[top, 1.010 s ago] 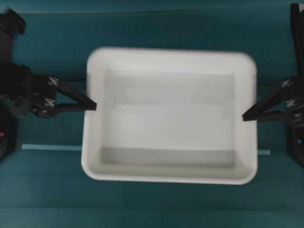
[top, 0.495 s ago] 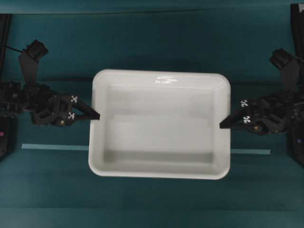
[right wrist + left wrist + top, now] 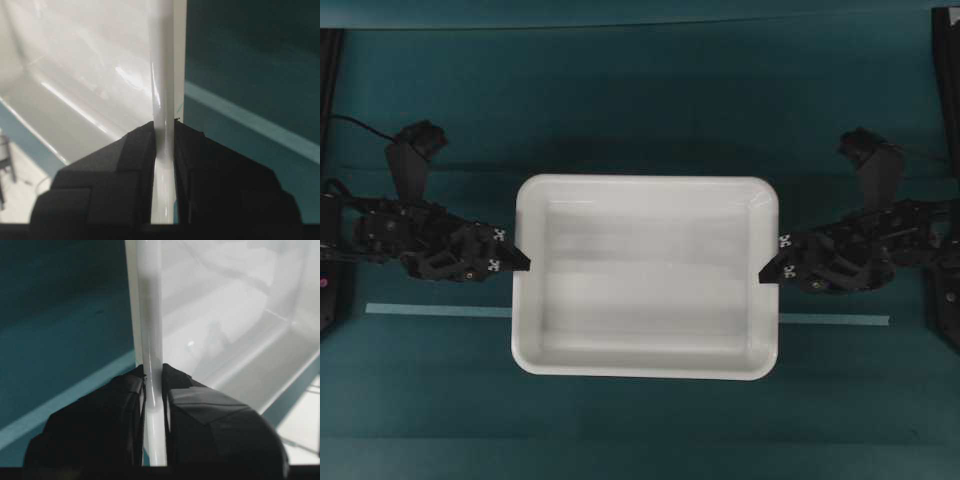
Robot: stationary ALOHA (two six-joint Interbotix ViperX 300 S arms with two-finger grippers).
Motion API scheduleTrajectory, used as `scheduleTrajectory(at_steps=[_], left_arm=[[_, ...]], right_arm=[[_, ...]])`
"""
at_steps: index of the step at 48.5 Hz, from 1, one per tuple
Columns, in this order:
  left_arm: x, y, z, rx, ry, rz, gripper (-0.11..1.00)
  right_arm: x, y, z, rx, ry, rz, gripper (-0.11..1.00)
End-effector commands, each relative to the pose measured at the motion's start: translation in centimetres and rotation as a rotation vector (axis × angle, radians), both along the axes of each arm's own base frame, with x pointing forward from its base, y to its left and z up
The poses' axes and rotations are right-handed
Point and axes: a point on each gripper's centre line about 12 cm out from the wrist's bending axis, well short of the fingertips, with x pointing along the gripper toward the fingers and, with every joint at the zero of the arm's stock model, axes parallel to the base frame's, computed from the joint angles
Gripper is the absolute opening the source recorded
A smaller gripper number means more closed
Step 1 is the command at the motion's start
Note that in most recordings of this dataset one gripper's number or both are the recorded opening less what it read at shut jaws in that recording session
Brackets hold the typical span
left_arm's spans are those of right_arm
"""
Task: Lift the white case with both hands.
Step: 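Lower the white tray back onto the table with both grippers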
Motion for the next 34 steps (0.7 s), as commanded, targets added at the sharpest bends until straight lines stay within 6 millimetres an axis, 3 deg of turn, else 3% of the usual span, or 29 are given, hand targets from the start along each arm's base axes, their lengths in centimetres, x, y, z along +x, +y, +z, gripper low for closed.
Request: scheduleTrajectory(at_steps=[1, 18, 34], left_arm=[[-0.1, 0.1, -1.7, 0.001, 0.049, -0.002, 0.06], [0.2, 0.1, -4.4, -0.004, 0.129, -0.002, 0.06], [-0.2, 0.1, -5.7, -0.007, 0.184, -0.002, 0.06]], right_arm=[[-0.1, 0.1, -2.1, -0.002, 0.074, 0.009, 0.11], [-0.1, 0.1, -4.7, -0.012, 0.165, 0.017, 0.11], [-0.1, -0.1, -5.7, -0.010, 0.197, 0.007, 0.11]])
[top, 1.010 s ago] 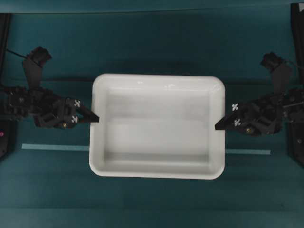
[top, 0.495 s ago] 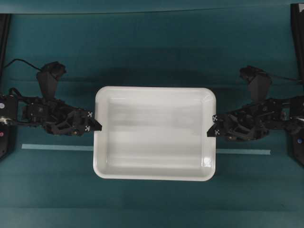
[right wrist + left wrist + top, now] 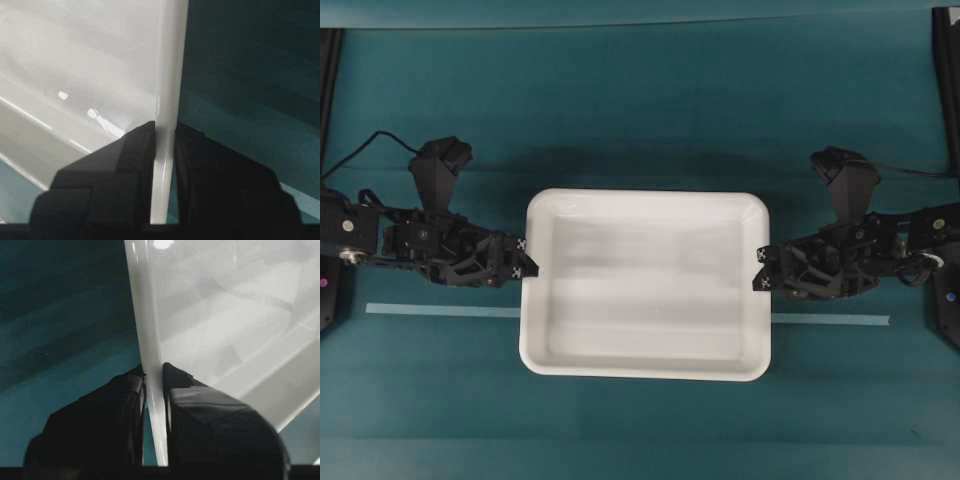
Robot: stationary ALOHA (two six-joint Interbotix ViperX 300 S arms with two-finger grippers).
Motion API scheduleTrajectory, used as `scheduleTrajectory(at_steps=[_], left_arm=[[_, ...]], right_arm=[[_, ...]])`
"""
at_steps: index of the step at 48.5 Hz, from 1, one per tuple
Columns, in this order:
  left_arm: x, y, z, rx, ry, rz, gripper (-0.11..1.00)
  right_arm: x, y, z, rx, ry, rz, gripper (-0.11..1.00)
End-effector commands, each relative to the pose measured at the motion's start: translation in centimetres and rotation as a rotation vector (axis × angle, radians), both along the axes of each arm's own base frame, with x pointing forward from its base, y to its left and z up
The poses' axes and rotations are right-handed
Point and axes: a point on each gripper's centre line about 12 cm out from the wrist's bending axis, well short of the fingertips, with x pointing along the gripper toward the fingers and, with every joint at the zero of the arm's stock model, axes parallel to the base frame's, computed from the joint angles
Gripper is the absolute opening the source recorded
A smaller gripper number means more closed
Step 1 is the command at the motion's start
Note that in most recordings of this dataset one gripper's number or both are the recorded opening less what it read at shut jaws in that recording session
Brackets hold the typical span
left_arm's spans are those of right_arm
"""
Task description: Lift the white case with both hands.
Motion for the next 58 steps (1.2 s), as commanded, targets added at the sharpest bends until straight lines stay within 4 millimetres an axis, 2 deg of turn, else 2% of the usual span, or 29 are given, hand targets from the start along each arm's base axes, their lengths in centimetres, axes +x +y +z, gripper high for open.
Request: scheduleTrajectory(at_steps=[1, 13, 16, 20, 24, 29, 32, 36, 39, 58], left_arm=[[-1.0, -0.1, -1.7, 0.001, 0.075, -0.010, 0.06], [-0.7, -0.1, -1.5, 0.002, 0.065, -0.009, 0.06], [-0.5, -0.1, -1.5, 0.002, 0.063, -0.009, 0.06], [-0.4, -0.1, -1.5, 0.002, 0.062, -0.009, 0.08], [-0.4, -0.1, -1.4, 0.002, 0.060, -0.009, 0.18], [-0.4, -0.1, -1.4, 0.002, 0.060, -0.009, 0.43], [-0.3, -0.1, -1.3, 0.002, 0.055, -0.009, 0.64], [-0.2, -0.1, -1.2, 0.004, 0.051, -0.010, 0.86], [-0.3, -0.2, -1.2, 0.007, 0.050, -0.018, 0.96], [-0.7, -0.3, -0.1, 0.012, -0.010, -0.022, 0.94]], right_arm=[[-0.6, 0.0, -1.4, 0.004, 0.060, 0.003, 0.11], [-0.5, -0.6, -1.3, 0.006, 0.056, -0.022, 0.11], [-0.5, -0.6, -1.2, 0.007, 0.054, -0.025, 0.14], [-0.4, -0.6, -1.2, 0.007, 0.053, -0.023, 0.30], [-0.3, -0.5, -1.1, 0.006, 0.048, -0.021, 0.55], [-0.2, -0.3, -0.9, 0.004, 0.035, -0.014, 0.82], [-0.1, -0.3, -0.9, 0.001, 0.031, -0.013, 0.90], [-0.1, -0.4, -0.7, -0.001, 0.019, -0.014, 0.90], [0.0, -0.4, -0.4, -0.004, 0.003, -0.018, 0.90], [0.1, -0.5, 0.6, -0.004, -0.033, -0.024, 0.90]])
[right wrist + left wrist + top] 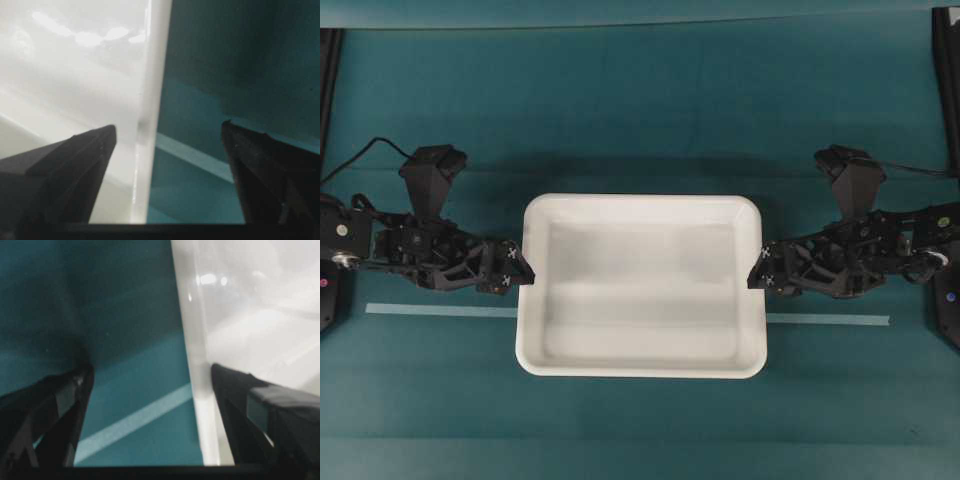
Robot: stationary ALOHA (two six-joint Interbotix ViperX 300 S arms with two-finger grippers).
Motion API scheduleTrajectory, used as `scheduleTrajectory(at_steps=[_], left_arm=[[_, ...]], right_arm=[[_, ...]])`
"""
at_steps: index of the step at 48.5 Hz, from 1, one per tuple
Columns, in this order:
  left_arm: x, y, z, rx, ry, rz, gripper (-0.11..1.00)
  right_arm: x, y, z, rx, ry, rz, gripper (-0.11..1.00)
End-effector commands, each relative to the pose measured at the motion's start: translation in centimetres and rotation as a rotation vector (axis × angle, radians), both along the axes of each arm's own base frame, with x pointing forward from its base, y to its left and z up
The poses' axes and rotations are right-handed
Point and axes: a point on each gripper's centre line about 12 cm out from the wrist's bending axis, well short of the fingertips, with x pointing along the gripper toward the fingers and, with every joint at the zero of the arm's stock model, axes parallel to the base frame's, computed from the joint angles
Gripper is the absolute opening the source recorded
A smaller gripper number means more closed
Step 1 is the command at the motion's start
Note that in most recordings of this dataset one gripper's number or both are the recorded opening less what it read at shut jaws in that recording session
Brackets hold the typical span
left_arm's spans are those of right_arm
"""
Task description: Lift the white case with both hands.
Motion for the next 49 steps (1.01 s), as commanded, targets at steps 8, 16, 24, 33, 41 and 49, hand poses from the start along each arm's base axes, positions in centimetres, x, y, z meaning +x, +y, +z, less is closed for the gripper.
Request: scheduleTrajectory(at_steps=[8, 16, 24, 33, 41, 49], left_arm=[[0.0, -0.1, 2.6, 0.016, -0.097, -0.015, 0.94], [-0.9, -0.1, 6.1, 0.038, -0.207, -0.027, 0.94], [-2.4, 0.0, 10.0, 0.086, -0.293, -0.055, 0.94], [-4.1, -0.1, 14.0, 0.161, -0.405, -0.101, 0.94], [-5.3, -0.1, 16.1, 0.249, -0.474, -0.155, 0.93], [-5.3, -0.1, 18.0, 0.350, -0.524, -0.215, 0.93]], right_arm=[[0.4, 0.0, 2.2, 0.002, -0.065, 0.001, 0.90], [0.0, -0.3, 5.6, -0.003, -0.160, 0.006, 0.89], [-0.8, -0.6, 8.7, -0.042, -0.251, 0.035, 0.89], [-1.9, -1.0, 11.7, -0.156, -0.355, 0.099, 0.89], [-2.4, -1.5, 13.7, -0.304, -0.416, 0.176, 0.89], [-2.8, -1.7, 15.9, -0.495, -0.462, 0.283, 0.89]])
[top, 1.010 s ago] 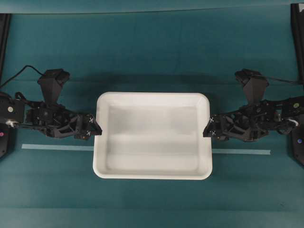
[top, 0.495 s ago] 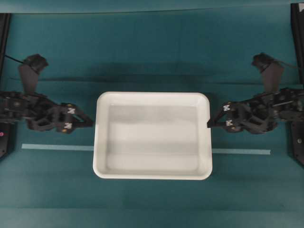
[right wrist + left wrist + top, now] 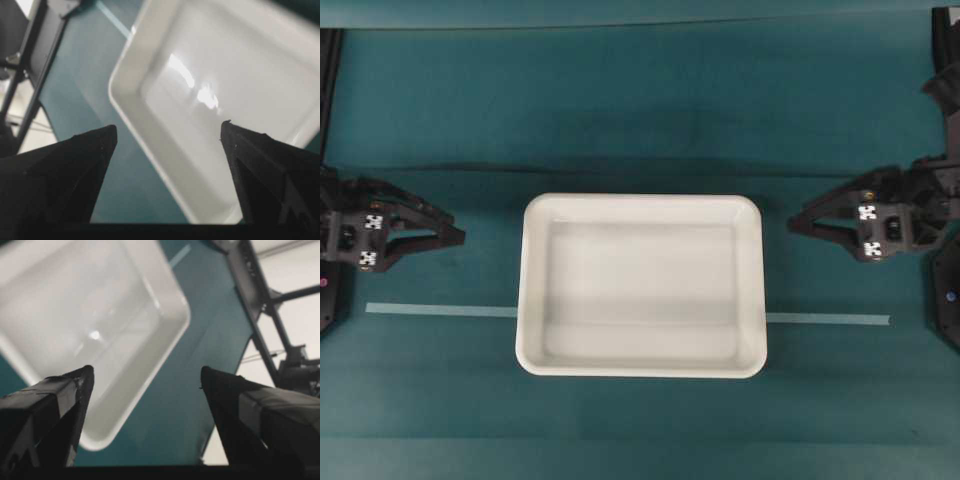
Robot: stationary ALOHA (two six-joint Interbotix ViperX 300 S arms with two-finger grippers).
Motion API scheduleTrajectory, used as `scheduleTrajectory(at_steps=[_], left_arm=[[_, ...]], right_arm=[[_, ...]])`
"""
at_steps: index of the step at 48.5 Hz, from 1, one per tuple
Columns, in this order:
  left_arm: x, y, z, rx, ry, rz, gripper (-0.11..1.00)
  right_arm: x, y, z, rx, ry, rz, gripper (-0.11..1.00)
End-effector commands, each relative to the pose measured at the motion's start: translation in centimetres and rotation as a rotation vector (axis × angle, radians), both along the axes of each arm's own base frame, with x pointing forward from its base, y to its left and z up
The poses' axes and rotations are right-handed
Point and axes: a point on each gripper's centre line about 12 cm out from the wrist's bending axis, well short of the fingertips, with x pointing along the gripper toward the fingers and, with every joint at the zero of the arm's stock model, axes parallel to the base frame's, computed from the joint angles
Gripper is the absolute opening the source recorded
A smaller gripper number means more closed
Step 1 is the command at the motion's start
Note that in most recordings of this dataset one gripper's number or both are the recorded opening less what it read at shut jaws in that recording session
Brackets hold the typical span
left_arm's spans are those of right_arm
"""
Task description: Lift the white case with both hands.
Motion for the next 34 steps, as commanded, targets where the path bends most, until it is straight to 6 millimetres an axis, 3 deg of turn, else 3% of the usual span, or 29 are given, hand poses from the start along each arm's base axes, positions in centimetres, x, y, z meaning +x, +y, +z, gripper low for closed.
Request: scheduleTrajectory(at_steps=[1, 19, 34], left_arm=[[0.5, 0.1, 1.6, 0.053, -0.033, -0.015, 0.93], [0.9, 0.1, 4.1, 0.382, -0.082, -0.124, 0.93], [-0.3, 0.0, 6.5, 0.592, -0.205, -0.150, 0.93]], right_arm=[[0.3, -0.2, 1.7, -0.102, -0.038, 0.033, 0.89], [-1.3, 0.5, 4.9, -0.440, -0.146, 0.164, 0.89], [-3.2, 1.2, 7.6, -0.647, -0.239, 0.233, 0.89]])
